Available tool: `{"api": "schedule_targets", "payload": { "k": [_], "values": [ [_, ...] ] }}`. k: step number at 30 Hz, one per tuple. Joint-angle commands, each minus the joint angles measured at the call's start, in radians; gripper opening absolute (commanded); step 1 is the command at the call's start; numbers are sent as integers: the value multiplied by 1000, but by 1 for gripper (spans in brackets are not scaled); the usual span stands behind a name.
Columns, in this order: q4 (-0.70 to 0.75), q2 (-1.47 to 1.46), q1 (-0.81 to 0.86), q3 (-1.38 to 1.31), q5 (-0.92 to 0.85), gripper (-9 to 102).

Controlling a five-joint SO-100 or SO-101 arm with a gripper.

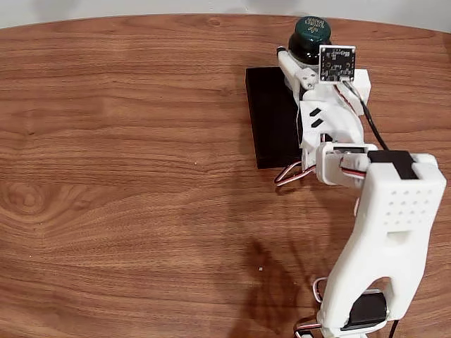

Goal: Pick up the pill bottle and place it in the black box.

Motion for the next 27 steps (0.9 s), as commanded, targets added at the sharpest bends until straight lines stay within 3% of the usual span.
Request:
{"api": "schedule_targets", "payload": {
  "k": [1,27],
  "values": [
    [-89,6,-3,-67,12,14],
    [-164,-89,-14,15,35,14]
  ]
}}
